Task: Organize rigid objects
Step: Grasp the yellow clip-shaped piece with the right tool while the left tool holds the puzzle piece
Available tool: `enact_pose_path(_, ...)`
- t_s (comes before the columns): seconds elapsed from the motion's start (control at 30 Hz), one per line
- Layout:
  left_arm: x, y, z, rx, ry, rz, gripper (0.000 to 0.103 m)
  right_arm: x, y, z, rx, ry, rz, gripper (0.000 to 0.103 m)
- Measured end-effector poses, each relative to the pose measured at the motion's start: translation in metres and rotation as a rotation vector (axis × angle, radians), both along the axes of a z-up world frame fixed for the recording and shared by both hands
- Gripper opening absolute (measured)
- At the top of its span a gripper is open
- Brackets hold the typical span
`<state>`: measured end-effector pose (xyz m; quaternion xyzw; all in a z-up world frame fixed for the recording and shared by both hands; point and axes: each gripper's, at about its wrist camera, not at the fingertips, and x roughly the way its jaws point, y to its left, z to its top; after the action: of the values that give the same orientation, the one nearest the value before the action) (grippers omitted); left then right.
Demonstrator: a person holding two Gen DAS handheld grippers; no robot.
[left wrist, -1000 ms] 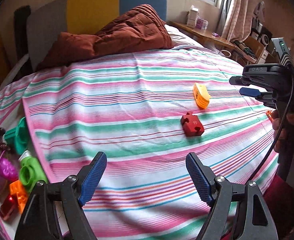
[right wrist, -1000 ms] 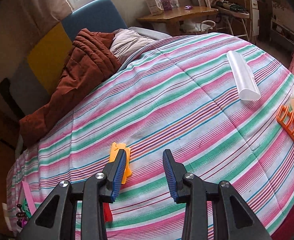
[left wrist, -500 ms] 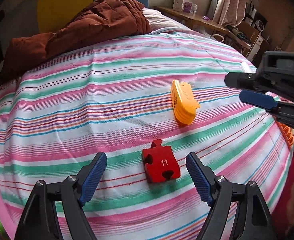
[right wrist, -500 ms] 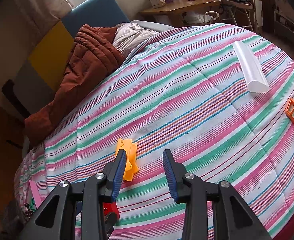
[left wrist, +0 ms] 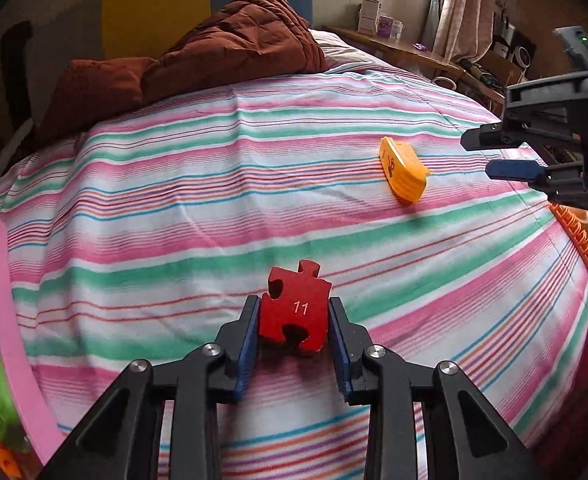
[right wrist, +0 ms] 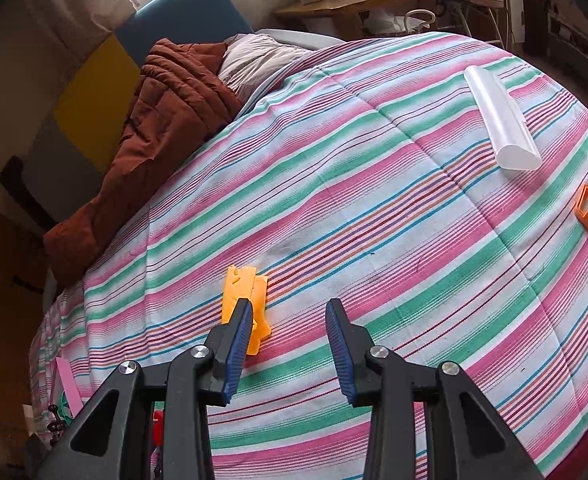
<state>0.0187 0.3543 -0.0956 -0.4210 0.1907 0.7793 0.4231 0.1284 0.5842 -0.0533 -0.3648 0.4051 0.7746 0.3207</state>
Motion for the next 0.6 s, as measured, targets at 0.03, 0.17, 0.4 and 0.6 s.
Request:
enact_pose_path(0.03, 0.003, -0.007, 0.000, 0.005, 0.009, 0.001, 0.033, 0.000, 0.001, -0.002, -0.008, -0.003, -0.005, 0.037)
enact_pose_path(0.17, 0.010, -0.028, -0.003, 0.041, 0.042, -0.002, 0.033, 0.001, 0.002, -0.008, -0.038, 0.003, -0.007, 0.037)
enact_pose_path(0.4, 0.014, -0.031, -0.005, 0.066, 0.085, -0.017, 0.033, -0.014, -0.011, -0.011, -0.050, 0.013, 0.079, 0.037)
enact_pose_path(0.6, 0.016, -0.032, -0.007, 0.083, 0.104, -0.022, 0.033, -0.038, -0.020, -0.012, 0.007, -0.066, 0.112, 0.045)
